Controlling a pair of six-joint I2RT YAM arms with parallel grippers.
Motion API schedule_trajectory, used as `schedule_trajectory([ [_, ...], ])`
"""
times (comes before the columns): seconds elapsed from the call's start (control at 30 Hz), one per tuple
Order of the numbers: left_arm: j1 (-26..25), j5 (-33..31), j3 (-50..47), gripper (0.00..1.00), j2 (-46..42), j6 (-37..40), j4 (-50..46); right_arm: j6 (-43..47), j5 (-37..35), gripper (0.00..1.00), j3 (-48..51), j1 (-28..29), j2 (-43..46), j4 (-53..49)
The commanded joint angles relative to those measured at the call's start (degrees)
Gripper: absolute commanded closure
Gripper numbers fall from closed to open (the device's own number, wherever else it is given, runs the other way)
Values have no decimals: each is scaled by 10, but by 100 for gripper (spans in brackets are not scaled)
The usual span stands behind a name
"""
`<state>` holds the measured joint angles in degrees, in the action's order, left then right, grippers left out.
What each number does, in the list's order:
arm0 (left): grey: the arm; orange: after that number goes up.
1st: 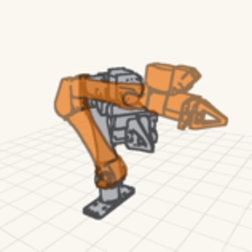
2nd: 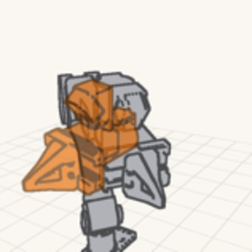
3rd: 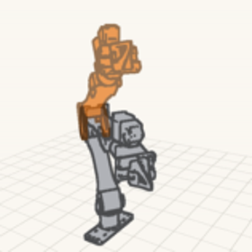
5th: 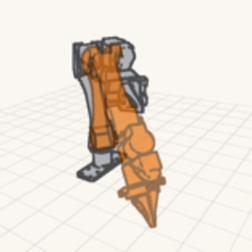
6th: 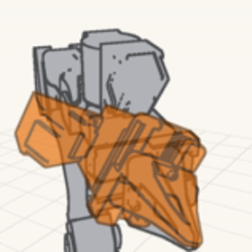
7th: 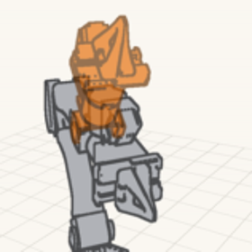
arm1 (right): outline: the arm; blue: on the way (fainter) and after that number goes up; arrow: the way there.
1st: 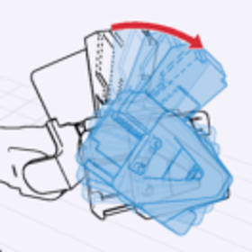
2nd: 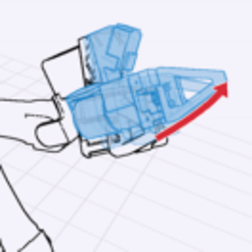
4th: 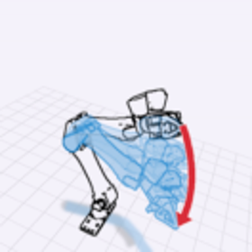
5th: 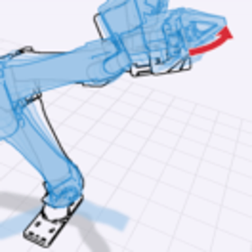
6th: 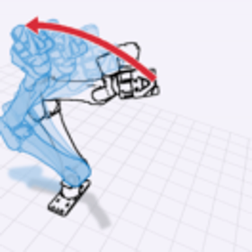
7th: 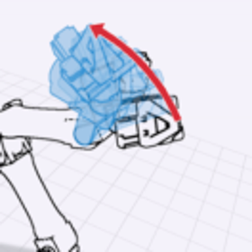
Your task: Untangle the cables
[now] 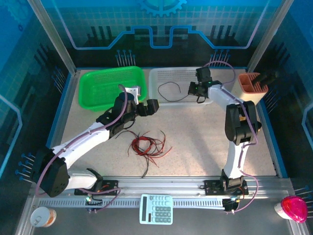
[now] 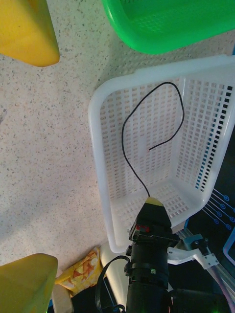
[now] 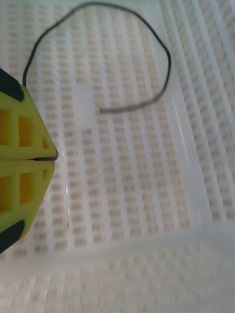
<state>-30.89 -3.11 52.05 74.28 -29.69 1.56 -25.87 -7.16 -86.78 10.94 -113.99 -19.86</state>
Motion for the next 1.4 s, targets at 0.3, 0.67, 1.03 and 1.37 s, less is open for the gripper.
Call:
schedule_trajectory([
  [0.3, 4, 16, 15, 1, 8, -14, 1, -33, -81, 100, 39, -61, 25, -51],
  [0.67, 4, 18, 11, 1, -8, -18, -1, -32, -4, 59, 20, -58, 63, -51],
  [1.03, 4, 24, 10, 1, -9, -26, -1, -30, 56, 21, -18, -40, 118, -54],
  [1.37, 4, 18, -6, 1, -28, -25, -16, -46, 111, 22, 5, 14, 217, -31],
])
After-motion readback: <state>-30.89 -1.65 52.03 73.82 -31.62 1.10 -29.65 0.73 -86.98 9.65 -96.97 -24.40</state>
